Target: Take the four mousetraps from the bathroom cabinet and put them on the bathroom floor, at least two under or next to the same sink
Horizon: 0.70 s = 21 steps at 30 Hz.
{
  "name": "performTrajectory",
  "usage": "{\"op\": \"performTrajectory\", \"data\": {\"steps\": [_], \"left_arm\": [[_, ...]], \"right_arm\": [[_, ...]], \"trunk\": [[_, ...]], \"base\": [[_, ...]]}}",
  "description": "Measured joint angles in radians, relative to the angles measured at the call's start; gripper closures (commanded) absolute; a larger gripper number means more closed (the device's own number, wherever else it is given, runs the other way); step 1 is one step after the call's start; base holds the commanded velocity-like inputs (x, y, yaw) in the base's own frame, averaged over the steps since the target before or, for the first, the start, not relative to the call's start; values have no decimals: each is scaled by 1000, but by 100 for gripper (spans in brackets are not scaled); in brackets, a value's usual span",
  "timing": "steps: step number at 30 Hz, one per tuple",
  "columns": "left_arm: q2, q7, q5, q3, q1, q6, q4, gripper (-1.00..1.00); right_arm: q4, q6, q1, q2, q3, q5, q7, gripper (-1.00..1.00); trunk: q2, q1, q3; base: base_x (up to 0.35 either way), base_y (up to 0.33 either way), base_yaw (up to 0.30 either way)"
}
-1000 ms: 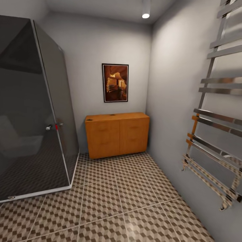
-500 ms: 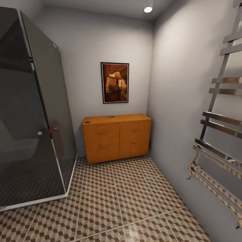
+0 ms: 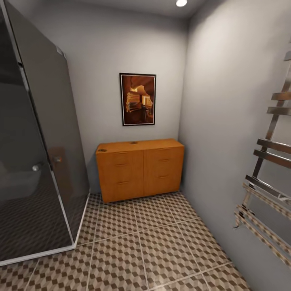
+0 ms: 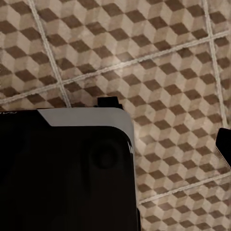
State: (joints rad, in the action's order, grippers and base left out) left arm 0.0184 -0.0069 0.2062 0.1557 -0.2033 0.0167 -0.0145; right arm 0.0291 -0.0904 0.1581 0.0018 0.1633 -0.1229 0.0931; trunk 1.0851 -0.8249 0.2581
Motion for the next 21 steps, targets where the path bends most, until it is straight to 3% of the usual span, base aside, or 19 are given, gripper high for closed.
{"op": "performTrajectory", "data": {"steps": [21], "left_arm": [[1,0,4,-4,0,0,-1,-100]], "right_arm": [[0,-3,0,-5,0,0,4,-100]], "trunk": [[0,0,0]], "base": [[324,0,0]]}}
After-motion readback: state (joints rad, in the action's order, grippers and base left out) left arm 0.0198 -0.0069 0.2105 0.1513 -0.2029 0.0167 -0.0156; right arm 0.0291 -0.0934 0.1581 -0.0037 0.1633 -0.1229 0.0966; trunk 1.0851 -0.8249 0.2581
